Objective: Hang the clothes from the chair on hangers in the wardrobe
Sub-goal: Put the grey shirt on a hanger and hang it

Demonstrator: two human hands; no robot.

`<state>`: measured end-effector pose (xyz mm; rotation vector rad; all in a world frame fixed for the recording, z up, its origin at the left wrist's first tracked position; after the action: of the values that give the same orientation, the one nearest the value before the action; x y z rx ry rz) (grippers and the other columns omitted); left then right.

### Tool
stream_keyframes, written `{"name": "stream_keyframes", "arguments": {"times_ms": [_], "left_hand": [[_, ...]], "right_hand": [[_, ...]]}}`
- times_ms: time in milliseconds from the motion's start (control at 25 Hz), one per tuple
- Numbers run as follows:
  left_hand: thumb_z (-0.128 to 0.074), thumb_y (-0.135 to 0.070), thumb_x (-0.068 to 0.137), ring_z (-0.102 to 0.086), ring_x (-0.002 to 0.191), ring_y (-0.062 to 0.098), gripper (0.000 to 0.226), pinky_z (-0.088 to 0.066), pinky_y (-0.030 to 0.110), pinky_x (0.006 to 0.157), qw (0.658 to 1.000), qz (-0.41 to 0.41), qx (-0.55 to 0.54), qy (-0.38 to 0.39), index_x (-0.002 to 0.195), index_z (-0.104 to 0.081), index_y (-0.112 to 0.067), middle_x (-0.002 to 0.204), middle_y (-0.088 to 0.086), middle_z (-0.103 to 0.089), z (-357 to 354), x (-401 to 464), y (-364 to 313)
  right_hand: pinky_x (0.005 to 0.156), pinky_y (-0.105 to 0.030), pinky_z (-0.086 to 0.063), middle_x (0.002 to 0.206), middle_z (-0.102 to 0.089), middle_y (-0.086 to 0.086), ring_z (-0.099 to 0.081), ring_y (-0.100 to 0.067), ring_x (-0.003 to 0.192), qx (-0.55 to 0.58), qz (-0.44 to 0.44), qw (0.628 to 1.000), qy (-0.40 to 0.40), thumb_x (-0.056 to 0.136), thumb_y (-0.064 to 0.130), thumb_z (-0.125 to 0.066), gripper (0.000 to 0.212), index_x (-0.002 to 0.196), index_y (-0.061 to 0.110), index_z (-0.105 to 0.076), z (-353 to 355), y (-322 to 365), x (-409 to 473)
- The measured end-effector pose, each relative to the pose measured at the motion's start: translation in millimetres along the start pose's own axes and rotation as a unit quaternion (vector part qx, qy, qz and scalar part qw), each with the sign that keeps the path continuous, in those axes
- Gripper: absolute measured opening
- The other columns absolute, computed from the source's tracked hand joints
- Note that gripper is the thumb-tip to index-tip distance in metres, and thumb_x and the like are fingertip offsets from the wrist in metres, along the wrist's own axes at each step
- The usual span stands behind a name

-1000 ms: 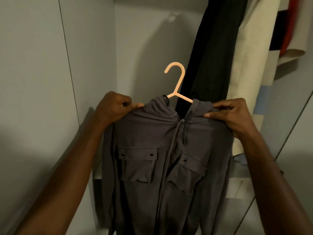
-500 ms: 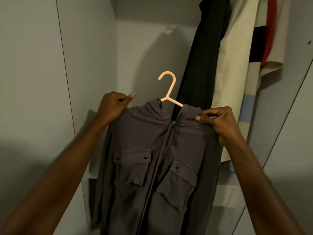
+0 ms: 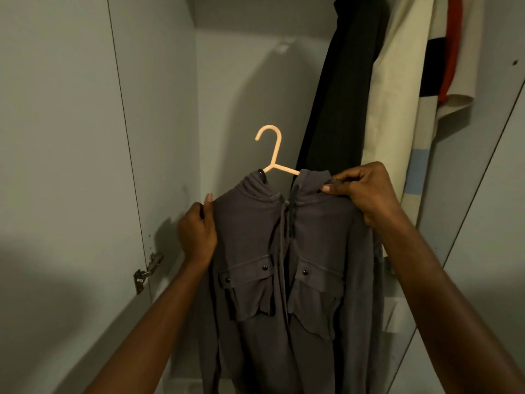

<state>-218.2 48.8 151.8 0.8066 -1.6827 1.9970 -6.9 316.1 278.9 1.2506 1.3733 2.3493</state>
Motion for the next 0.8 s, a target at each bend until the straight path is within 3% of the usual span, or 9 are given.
{"name": "stream_keyframes", "arguments": {"times_ms": [80,200,280,400,480,560,680,800], "left_hand": [[-0.051,-0.054,0.103,-0.035,0.048,0.012,0.061,-0.03,0.031,0.049,0.998,-0.039,-0.047,0.018,0.056,-0.036,-0.018,0.051,0.0,-0.041,2,12,-6],[-0.064,-0.047,0.098,-0.034,0.048,0.01,0.062,-0.03,0.027,0.053,0.992,-0.039,-0.112,0.049,0.049,-0.036,-0.021,0.049,-0.004,-0.038,12,48,-23],[-0.069,-0.05,0.093,-0.036,0.049,0.012,0.066,-0.03,0.027,0.055,0.987,-0.035,-0.128,0.089,0.046,-0.041,-0.012,0.05,-0.001,-0.04,16,74,-34],[-0.074,-0.058,0.083,-0.046,0.056,0.015,0.079,-0.037,0.026,0.055,0.972,-0.058,-0.142,0.178,0.06,-0.059,0.016,0.06,0.005,-0.055,13,97,-56],[-0.072,-0.052,0.083,-0.051,0.056,0.016,0.072,-0.039,0.021,0.051,0.966,-0.079,-0.138,0.205,0.068,-0.066,0.018,0.064,0.011,-0.063,17,103,-73],[-0.07,-0.05,0.081,-0.052,0.051,0.011,0.062,-0.039,0.019,0.048,0.96,-0.069,-0.158,0.219,0.06,-0.07,0.008,0.058,0.008,-0.064,23,107,-84],[-0.062,-0.058,0.082,-0.043,0.038,0.004,0.06,-0.036,0.017,0.044,0.96,-0.009,-0.167,0.223,0.045,-0.053,-0.011,0.04,-0.008,-0.049,34,120,-85],[-0.054,-0.066,0.083,-0.04,0.036,0.006,0.065,-0.037,0.017,0.045,0.948,0.003,-0.141,0.284,0.039,-0.047,-0.019,0.038,-0.006,-0.044,37,129,-84]], "right_hand": [[0.074,-0.026,-0.059,0.081,-0.077,-0.005,-0.072,-0.018,0.076,0.0,-0.012,0.999,0.051,0.064,0.008,-0.091,0.026,0.086,0.005,-0.079,9,5,-2],[0.088,-0.027,-0.059,0.107,-0.077,-0.005,-0.073,-0.02,0.102,-0.036,-0.036,0.965,0.259,0.06,0.0,-0.088,0.053,0.111,0.003,-0.073,27,6,-14],[0.095,-0.031,-0.057,0.117,-0.074,-0.008,-0.071,-0.021,0.109,-0.074,-0.021,0.942,0.327,0.063,-0.003,-0.085,0.06,0.121,0.0,-0.069,38,-2,-17],[0.1,-0.039,-0.056,0.115,-0.073,-0.005,-0.068,-0.021,0.111,-0.104,0.014,0.962,0.251,0.065,0.001,-0.085,0.044,0.108,0.002,-0.077,53,-21,-8],[0.098,-0.037,-0.057,0.11,-0.073,-0.005,-0.068,-0.02,0.108,-0.094,0.004,0.98,0.173,0.071,0.001,-0.084,0.029,0.098,0.008,-0.079,56,-32,-8],[0.092,-0.031,-0.058,0.105,-0.073,-0.002,-0.069,-0.013,0.1,-0.128,0.04,0.985,0.108,0.082,0.006,-0.079,0.018,0.097,0.014,-0.077,53,-37,-15],[0.088,-0.027,-0.056,0.107,-0.073,0.0,-0.068,-0.011,0.102,-0.13,0.118,0.983,0.056,0.095,0.018,-0.069,0.018,0.111,0.011,-0.072,42,-38,-23],[0.089,-0.021,-0.054,0.107,-0.076,0.002,-0.07,-0.016,0.104,-0.047,0.09,0.994,0.045,0.097,0.018,-0.066,0.022,0.117,0.013,-0.073,37,-25,-21]]}}
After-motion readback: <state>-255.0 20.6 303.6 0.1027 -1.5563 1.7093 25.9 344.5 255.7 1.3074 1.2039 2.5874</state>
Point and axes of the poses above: each hand's wrist, its own x-axis towards the middle knuckle, its own z-axis out of the back of the hand, y = z × x, the point moved 4 cm from there along x, towards the middle knuckle
